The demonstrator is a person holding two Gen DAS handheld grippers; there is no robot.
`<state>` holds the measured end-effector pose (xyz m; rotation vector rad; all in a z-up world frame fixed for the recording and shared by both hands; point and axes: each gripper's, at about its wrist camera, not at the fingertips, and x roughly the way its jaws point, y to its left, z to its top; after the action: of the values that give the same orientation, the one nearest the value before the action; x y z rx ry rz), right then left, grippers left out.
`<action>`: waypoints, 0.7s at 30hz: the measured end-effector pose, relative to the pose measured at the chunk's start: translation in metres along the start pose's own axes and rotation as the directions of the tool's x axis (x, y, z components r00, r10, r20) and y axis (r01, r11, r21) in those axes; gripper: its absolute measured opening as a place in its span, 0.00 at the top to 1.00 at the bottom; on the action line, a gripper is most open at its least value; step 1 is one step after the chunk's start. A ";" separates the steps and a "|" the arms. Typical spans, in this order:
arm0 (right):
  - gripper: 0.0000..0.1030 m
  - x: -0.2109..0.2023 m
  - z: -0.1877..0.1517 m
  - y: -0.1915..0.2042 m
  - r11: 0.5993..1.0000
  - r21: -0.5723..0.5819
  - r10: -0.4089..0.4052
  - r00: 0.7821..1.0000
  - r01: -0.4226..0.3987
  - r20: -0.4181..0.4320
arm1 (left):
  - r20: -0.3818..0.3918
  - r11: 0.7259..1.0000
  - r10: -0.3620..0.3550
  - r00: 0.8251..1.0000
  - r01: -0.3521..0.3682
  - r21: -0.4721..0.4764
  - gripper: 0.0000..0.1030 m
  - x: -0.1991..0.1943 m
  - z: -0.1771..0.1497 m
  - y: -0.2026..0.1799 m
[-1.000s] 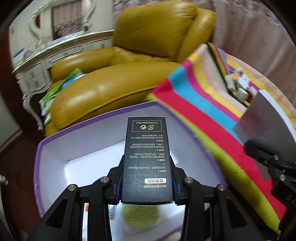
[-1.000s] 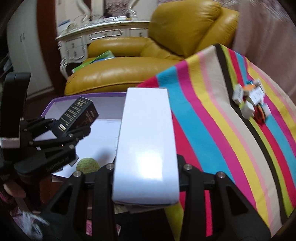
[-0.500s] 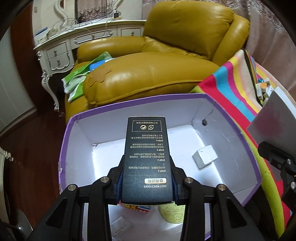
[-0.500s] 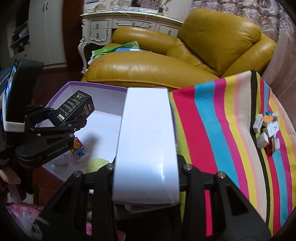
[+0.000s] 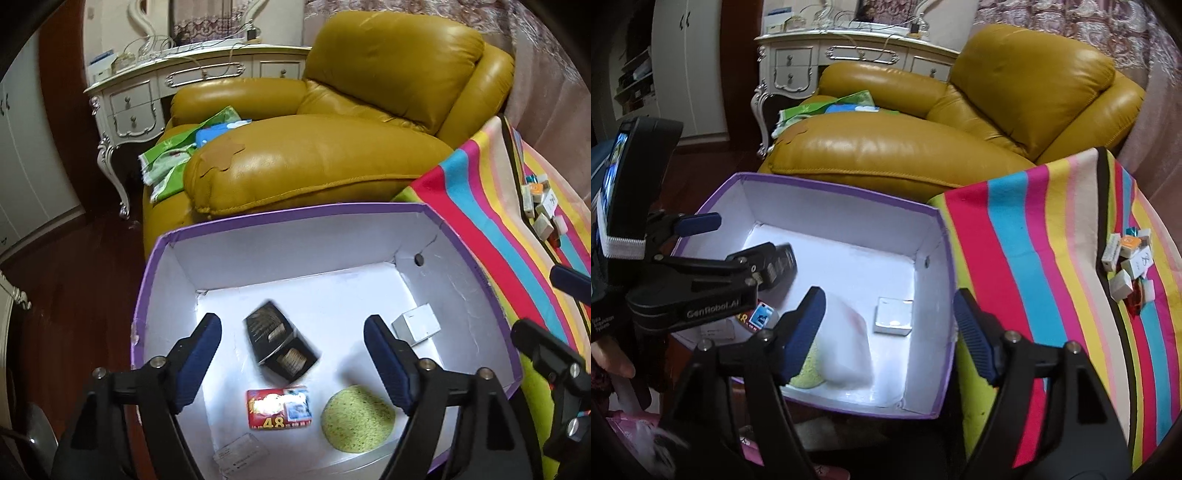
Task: Organize objects
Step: 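Open both tools to drop the black box and long white box inside, then grasp the white cream box with the left tool while the right grasps a small white box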
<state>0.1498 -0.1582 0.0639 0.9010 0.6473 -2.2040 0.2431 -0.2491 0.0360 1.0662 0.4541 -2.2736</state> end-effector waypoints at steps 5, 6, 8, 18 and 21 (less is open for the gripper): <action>0.25 -0.002 -0.007 -0.025 0.997 0.071 -0.022 1.000 0.021 0.005 | -0.015 0.995 -0.022 1.000 0.023 0.094 0.21 0.001 0.002 -0.035; 0.25 -0.003 -0.010 -0.033 0.996 0.090 -0.029 1.000 0.029 0.005 | -0.019 0.993 -0.033 0.999 0.035 0.114 0.21 0.001 0.003 -0.044; 0.24 -0.004 -0.016 -0.047 0.992 0.117 -0.044 0.999 0.043 0.004 | -0.035 0.985 -0.064 0.997 0.069 0.158 0.21 0.002 0.007 -0.068; 0.19 -0.002 -0.095 -0.203 0.855 0.449 -0.227 0.966 0.260 -0.128 | -0.134 0.887 -0.260 0.956 0.291 0.359 0.16 0.031 0.031 -0.254; 0.19 0.005 -0.123 -0.265 0.791 0.515 -0.264 0.943 0.331 -0.200 | -0.176 0.877 -0.277 0.945 0.323 0.355 0.16 0.059 0.045 -0.318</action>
<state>0.0060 0.0939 0.0317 1.2940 0.2095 -2.7051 -0.0142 -0.0474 0.0368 1.4142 0.2395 -2.6566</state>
